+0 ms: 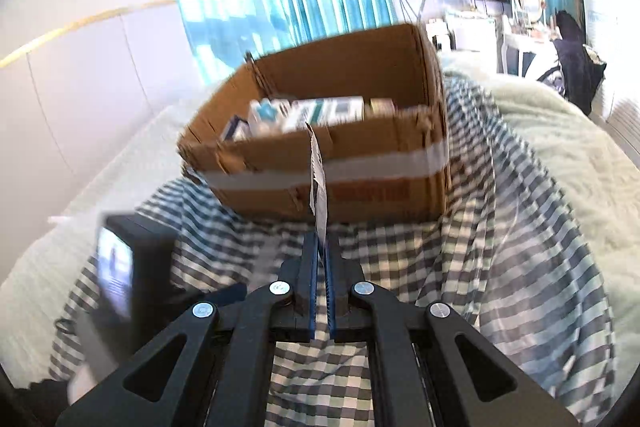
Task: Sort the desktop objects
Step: 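Lift the white comb and snack packet and carry them over the box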
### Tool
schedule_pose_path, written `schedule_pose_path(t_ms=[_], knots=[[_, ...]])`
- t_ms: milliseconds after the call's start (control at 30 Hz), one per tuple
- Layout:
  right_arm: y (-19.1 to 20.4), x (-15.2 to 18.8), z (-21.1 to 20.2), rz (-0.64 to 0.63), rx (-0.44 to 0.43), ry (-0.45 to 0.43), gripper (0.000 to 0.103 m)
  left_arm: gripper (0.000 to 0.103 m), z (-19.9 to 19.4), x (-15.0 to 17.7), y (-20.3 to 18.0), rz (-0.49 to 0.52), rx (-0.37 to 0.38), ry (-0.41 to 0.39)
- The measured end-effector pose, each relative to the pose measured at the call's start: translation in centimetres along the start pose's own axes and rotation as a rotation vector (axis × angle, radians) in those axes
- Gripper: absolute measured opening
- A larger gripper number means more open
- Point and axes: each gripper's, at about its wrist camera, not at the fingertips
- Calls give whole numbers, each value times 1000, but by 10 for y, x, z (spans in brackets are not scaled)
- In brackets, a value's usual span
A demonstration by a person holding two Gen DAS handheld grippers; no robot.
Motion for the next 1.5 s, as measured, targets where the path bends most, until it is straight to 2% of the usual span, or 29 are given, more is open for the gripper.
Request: schedule_pose_path(t_ms=[67,100,133,300,633,700,900,933,967,1100,1233,1300,1367,1433,1467,1500], knots=[[2,-5,-6,0,-11,-24,3,57,5,0,-9,35,-39,-5],[2,-7,-9,0,-14,-35,3,32,5,0,-12,44,-54,-10],[2,-9,-13,-2,-19,-45,3,26,4,0,-11,45,-73,-16],[3,-19,-27,-2,-37,-89,3,23,-18,-2,0,18,-40,-39],[13,-31,-49,-32,-54,-151,3,23,-94,-11,30,-54,-9,-166],[14,-33,-52,-36,-56,-161,3,23,-90,-17,53,-64,0,-177],[17,-40,-62,-57,-39,-197,3,23,-117,-27,72,-100,31,-252],[18,-41,-64,-57,-35,-203,3,20,-118,-31,72,-104,31,-269],[18,-43,-65,-58,-34,-210,3,6,-120,-35,73,-105,32,-282],[18,-53,-69,-70,-28,-235,3,6,-134,-46,79,-98,37,-324],[15,-58,-72,-67,-25,-252,3,5,-112,-47,76,-98,34,-292],[12,-58,-73,-66,-23,-252,3,5,-92,-44,70,-81,50,-250],[10,-58,-73,-63,-24,-253,3,9,-63,-41,56,-19,98,-160],[7,-59,-71,-57,-26,-249,3,32,-38,-33,42,21,76,-88],[7,-60,-71,-58,-25,-249,3,50,-28,-27,37,33,74,-63],[7,-62,-71,-63,-24,-249,3,58,-19,-21,31,39,74,-43]])
Point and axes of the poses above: each gripper's, at about its wrist camera, not at the fingertips, and z roughly the way its jaws point, y to its left, x to its underside, and after that the axes turned 13 degrees about -x, right-handed
